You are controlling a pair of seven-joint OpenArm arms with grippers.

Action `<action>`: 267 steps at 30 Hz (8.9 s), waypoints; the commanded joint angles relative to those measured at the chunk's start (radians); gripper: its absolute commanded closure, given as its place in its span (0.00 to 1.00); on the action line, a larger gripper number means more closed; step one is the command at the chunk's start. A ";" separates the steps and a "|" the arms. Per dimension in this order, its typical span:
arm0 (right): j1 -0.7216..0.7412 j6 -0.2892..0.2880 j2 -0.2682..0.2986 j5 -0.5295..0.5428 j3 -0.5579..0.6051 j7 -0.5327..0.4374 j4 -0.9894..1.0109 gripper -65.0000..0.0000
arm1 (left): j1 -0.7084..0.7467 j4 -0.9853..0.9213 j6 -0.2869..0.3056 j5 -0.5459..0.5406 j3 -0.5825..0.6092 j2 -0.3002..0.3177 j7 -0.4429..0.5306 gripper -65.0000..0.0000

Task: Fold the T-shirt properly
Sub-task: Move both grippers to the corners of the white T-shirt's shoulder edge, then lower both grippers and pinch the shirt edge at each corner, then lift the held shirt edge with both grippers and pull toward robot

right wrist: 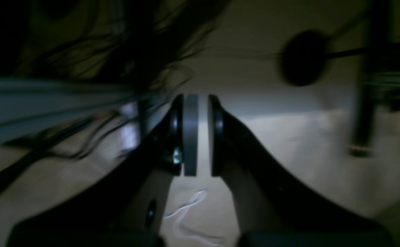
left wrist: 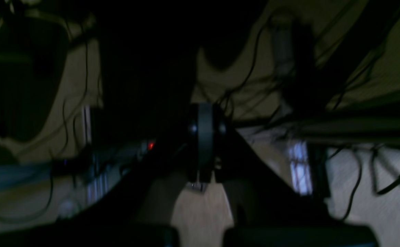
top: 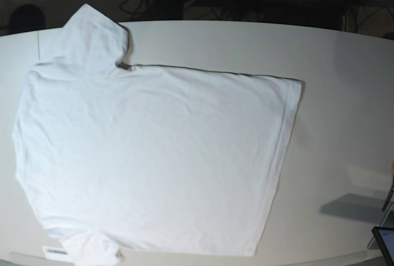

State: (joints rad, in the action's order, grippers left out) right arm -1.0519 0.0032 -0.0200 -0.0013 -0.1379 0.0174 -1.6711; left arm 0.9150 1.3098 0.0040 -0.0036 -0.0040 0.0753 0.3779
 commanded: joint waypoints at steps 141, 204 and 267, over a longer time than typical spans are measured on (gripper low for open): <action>0.434 -0.437 -0.030 0.848 -0.530 0.915 -0.180 1.00 | -0.508 0.396 0.121 -0.755 -0.394 0.060 -1.094 0.34; 0.439 -0.572 0.010 0.851 -0.612 0.915 -0.309 1.00 | -0.400 0.607 0.120 -0.749 -0.336 0.071 -1.092 1.00; 1.152 -0.438 0.203 0.768 -0.467 1.223 -0.004 1.00 | -0.816 0.368 -0.141 -0.758 -0.414 -0.084 -1.206 1.00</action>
State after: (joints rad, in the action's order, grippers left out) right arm 0.0837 -0.4328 0.1699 0.7479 -0.6048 1.2625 -1.6588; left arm 0.1066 1.6642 -0.1448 -0.7567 -0.4187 -0.0132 -0.8375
